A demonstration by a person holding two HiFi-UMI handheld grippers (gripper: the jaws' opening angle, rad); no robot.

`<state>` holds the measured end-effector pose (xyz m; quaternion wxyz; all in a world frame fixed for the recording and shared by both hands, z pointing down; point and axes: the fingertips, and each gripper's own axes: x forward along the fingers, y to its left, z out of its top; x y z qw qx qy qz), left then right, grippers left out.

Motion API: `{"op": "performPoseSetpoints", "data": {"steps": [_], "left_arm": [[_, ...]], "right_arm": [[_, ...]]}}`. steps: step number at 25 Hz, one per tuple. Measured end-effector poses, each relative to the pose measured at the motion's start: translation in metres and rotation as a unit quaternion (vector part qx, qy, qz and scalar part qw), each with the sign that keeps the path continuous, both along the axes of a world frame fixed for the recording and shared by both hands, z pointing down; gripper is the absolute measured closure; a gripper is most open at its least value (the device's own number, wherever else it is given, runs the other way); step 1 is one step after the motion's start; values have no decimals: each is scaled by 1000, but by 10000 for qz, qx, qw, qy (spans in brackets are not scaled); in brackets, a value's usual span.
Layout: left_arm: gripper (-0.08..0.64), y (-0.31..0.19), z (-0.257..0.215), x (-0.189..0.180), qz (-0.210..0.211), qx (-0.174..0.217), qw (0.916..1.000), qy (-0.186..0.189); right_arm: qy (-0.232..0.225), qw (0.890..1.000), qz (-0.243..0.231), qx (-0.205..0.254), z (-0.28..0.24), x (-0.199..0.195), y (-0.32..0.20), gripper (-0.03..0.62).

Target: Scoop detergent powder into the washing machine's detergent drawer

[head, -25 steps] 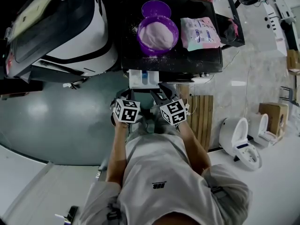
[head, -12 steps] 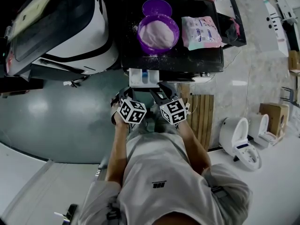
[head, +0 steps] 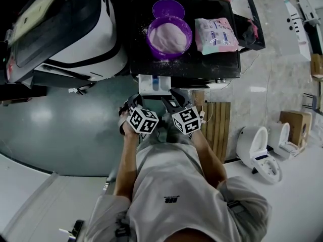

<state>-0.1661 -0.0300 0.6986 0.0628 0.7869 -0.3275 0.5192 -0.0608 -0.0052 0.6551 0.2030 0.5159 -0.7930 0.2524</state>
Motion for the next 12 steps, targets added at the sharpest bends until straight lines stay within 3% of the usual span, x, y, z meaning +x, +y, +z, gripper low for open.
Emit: {"op": "performPoseSetpoints", "data": {"steps": [12], "left_arm": [[545, 2, 4, 2, 121, 10, 9999, -119]], "right_arm": [[51, 10000, -10, -35, 3, -1, 0, 411]]}}
